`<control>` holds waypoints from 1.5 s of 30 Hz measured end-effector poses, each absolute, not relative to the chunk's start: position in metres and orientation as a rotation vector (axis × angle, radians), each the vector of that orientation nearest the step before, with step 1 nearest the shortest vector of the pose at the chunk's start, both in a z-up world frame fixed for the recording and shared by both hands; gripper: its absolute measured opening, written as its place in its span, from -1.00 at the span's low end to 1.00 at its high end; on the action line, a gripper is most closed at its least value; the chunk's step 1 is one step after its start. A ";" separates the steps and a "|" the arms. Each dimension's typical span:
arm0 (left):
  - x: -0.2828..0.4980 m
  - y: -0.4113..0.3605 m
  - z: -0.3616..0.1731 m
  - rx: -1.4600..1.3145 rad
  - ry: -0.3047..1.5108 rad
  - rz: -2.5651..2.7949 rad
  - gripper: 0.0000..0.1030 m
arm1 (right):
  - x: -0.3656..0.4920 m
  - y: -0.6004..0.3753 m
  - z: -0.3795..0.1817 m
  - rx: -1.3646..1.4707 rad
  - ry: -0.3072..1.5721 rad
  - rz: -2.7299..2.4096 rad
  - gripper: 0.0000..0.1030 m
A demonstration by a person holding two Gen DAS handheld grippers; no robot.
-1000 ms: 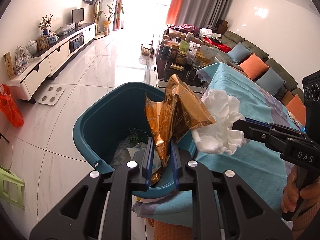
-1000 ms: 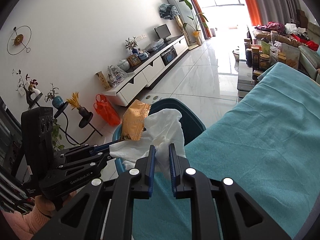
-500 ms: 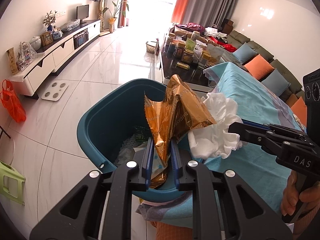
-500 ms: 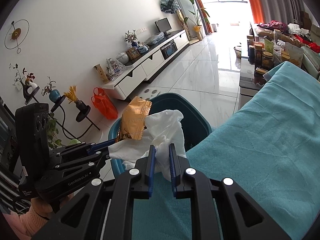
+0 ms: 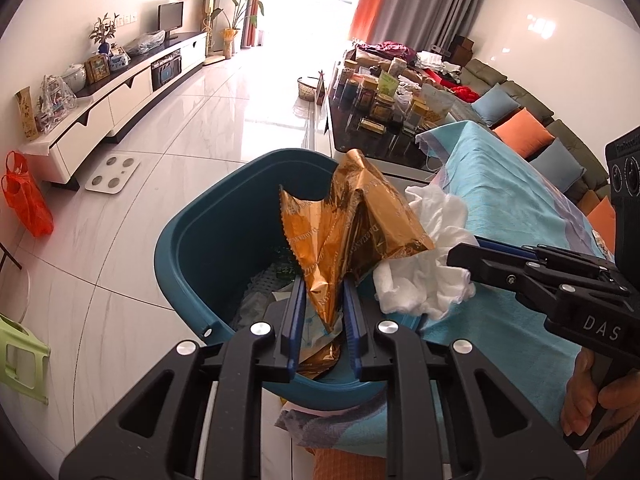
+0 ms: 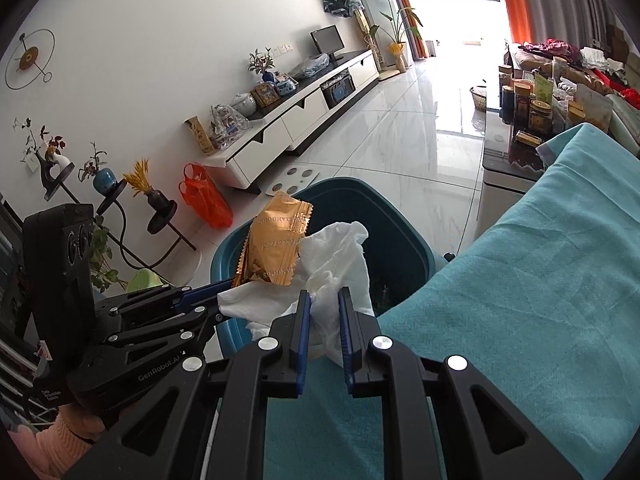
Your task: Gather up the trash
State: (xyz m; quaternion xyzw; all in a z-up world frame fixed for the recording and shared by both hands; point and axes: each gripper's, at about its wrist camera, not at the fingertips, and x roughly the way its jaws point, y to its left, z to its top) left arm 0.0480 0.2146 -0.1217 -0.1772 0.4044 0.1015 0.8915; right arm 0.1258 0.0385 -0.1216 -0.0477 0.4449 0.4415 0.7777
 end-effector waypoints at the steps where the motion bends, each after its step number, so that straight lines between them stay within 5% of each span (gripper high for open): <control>1: 0.049 0.216 -0.123 -0.371 0.842 0.212 -0.63 | 0.126 0.041 -0.122 -0.107 0.966 0.953 -0.74; 15: 0.061 0.226 -0.142 -0.411 0.880 0.215 -0.48 | 0.132 0.060 -0.131 -0.149 1.016 0.940 -0.61; 27: 0.060 0.227 -0.141 -0.403 0.868 0.240 -0.02 | 0.133 0.045 -0.130 -0.098 1.005 0.939 -0.51; 33: 0.052 0.222 -0.130 -0.379 0.838 0.246 0.41 | 0.127 0.031 -0.126 -0.075 0.973 0.944 -0.38; 35: 0.047 0.219 -0.125 -0.370 0.820 0.242 0.63 | 0.122 0.023 -0.123 -0.070 0.946 0.947 -0.26; 37: 0.041 0.216 -0.119 -0.359 0.799 0.243 0.80 | 0.117 0.015 -0.118 -0.073 0.911 0.931 0.20; 45: 0.017 0.197 -0.095 -0.340 0.707 0.229 0.89 | 0.105 -0.042 -0.110 -0.020 0.819 0.840 0.47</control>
